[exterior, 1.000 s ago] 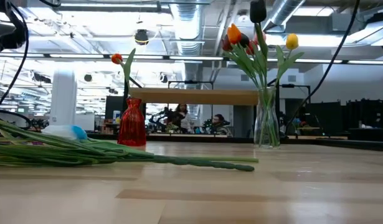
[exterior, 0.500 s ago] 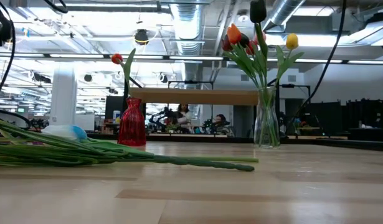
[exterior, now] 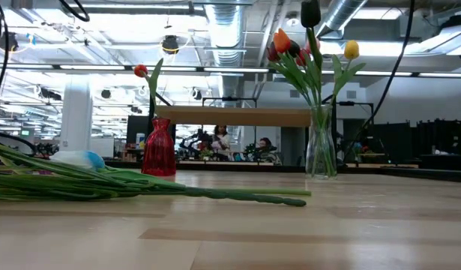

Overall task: Pick and place flowers into a vace then onto a shelf
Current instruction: Put the white flower into the red vase

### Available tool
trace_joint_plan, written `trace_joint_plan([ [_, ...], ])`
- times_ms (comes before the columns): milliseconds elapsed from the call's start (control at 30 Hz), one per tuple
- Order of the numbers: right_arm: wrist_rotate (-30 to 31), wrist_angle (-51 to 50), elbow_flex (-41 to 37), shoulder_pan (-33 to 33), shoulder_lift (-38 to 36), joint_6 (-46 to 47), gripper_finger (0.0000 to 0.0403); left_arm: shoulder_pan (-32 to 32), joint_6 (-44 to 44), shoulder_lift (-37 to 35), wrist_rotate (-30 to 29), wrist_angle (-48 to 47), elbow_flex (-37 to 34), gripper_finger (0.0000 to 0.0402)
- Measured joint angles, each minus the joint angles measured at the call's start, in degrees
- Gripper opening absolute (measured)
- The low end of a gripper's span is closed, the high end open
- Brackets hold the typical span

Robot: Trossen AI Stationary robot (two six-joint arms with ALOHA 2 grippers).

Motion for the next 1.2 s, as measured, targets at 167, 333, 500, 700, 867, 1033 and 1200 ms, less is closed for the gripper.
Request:
trace_joint_plan([
  [167,0.33,-0.68,0.0,-0.02,0.0,-0.11,0.0,1.05,0.58,2.41,1.53,3.16,0.0,0.0163],
  [333,0.48,-0.71,0.0,-0.02,0.0,-1.0,0.0,1.07,0.97,2.56,4.93,6.23,0.0,0.0185],
  [500,0.48,-0.92,0.0,-0.02,0.0,-1.01,0.0,1.07,1.99,2.56,5.44,8.67,0.0,0.0188],
  [700,0.54,-1.67,0.0,-0.02,0.0,-1.01,0.0,1.07,3.31,2.56,5.19,10.56,0.0,0.0188],
  [867,0.54,-1.81,0.0,-0.02,0.0,-1.01,0.0,1.07,5.11,2.55,3.31,12.32,0.0,0.0181],
  [1033,0.77,-3.35,0.0,0.0,0.0,-1.01,0.0013,1.07,8.26,2.56,0.72,12.22,0.0,0.0087],
  [1200,0.74,-5.25,0.0,0.09,0.0,-1.51,0.0064,1.04,10.66,2.56,1.63,10.9,0.43,0.0009],
])
